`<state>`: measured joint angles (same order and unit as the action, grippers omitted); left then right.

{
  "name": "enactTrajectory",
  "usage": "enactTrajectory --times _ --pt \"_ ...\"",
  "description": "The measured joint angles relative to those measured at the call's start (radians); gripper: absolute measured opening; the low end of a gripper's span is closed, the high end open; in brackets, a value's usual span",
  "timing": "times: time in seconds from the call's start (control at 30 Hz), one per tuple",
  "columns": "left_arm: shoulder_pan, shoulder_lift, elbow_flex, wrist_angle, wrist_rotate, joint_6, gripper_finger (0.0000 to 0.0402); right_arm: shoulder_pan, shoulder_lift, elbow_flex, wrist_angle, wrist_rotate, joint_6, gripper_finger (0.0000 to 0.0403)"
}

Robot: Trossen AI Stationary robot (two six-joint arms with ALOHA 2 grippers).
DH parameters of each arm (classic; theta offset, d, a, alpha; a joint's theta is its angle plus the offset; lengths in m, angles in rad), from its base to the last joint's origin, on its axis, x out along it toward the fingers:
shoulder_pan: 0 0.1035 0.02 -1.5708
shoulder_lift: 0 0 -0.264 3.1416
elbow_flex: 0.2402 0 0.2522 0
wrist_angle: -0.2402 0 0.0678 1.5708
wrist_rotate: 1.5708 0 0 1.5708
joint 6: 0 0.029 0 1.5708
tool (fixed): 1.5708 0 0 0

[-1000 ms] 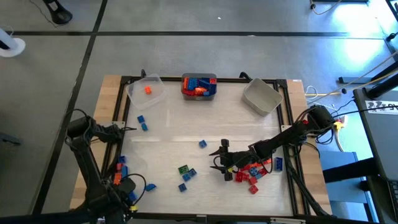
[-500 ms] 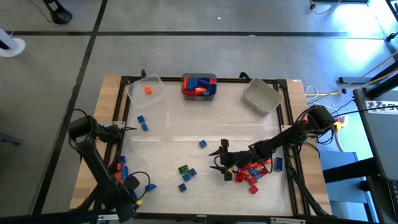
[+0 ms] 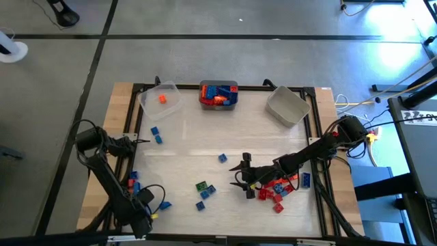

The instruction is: Sort blocks by size

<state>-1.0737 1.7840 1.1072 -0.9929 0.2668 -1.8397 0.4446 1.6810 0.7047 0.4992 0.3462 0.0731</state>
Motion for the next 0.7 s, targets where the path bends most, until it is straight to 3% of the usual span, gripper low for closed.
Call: enactTrajectory --times 0.23,0.7 --pt "0.0 0.0 -0.009 0.018 -0.016 0.018 0.0195 0.0 0.0 0.0 0.0 0.0 0.0 0.0248" --pt "-0.009 0.001 -0.011 0.044 -0.163 0.096 0.0195 0.0 0.0 0.0 0.0 0.0 0.0 0.0248"
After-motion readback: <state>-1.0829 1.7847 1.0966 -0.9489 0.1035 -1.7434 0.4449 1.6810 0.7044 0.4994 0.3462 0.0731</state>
